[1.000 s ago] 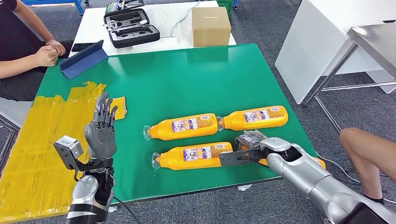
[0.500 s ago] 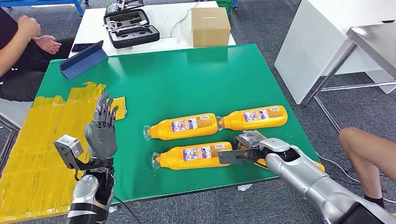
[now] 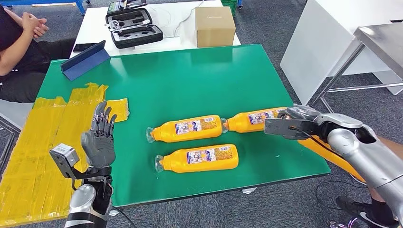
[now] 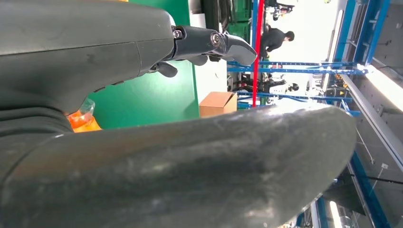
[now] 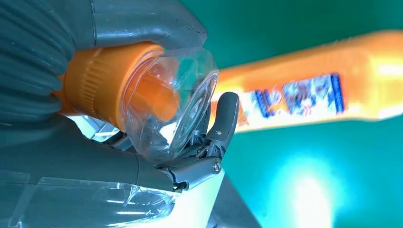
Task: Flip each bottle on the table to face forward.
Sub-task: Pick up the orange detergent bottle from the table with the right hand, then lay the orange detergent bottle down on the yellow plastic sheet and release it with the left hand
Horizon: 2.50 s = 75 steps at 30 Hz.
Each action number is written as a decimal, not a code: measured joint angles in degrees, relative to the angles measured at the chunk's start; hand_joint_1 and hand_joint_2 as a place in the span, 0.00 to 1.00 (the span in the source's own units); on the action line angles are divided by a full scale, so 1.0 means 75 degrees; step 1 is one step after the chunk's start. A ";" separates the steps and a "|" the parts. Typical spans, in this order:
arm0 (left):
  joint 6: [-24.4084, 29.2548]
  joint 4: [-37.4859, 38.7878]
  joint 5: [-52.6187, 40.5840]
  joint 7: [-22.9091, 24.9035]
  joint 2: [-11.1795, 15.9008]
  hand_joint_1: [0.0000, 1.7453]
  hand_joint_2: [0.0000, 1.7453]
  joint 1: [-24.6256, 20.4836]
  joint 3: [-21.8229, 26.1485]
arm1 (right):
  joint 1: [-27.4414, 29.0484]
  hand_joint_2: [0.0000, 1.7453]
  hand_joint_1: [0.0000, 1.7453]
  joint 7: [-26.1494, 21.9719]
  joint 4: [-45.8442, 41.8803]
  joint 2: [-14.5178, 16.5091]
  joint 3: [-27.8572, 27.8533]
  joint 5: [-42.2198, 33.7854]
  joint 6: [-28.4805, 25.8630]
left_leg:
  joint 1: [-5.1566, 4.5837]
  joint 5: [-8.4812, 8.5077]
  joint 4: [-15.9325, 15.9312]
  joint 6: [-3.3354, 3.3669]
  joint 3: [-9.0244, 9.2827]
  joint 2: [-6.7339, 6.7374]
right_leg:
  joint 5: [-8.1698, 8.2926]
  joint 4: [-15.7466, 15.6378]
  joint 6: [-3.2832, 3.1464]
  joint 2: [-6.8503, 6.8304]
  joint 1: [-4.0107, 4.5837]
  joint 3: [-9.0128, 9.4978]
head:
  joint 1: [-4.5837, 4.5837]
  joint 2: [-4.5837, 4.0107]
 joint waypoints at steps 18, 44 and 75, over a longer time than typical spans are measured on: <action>-0.1222 0.0981 -0.0063 0.0723 0.0031 0.00 0.00 0.0256 -0.0211 | -0.2311 1.00 1.00 0.0568 0.0703 0.0719 0.0360 -0.0691 -0.0149 | 0.0001 0.0028 -0.0001 0.0017 -0.0011 0.0047 | 0.0028 0.0001 -0.0004 0.0027 0.0003 -0.0023 | -0.0001 0.0000; -0.2366 0.1356 0.1831 0.1495 0.0163 0.00 1.00 0.0260 -0.1056 | -0.4347 1.00 1.00 0.0606 0.3758 0.5591 0.0538 -0.0085 -0.1652 | 0.0028 0.0062 -0.0003 -0.0010 -0.0040 0.0077 | 0.0052 0.0018 -0.0021 0.0051 0.0027 -0.0066 | 0.0003 0.0000; -0.2458 0.1940 0.3657 0.2109 0.0289 0.00 1.00 -0.1407 -0.1575 | -0.4392 1.00 1.00 0.0408 0.5488 0.8466 0.0975 -0.0899 -0.2630 | 0.0036 0.0071 -0.0003 -0.0022 -0.0046 0.0063 | 0.0055 0.0019 -0.0025 0.0047 0.0033 -0.0073 | 0.0007 0.0000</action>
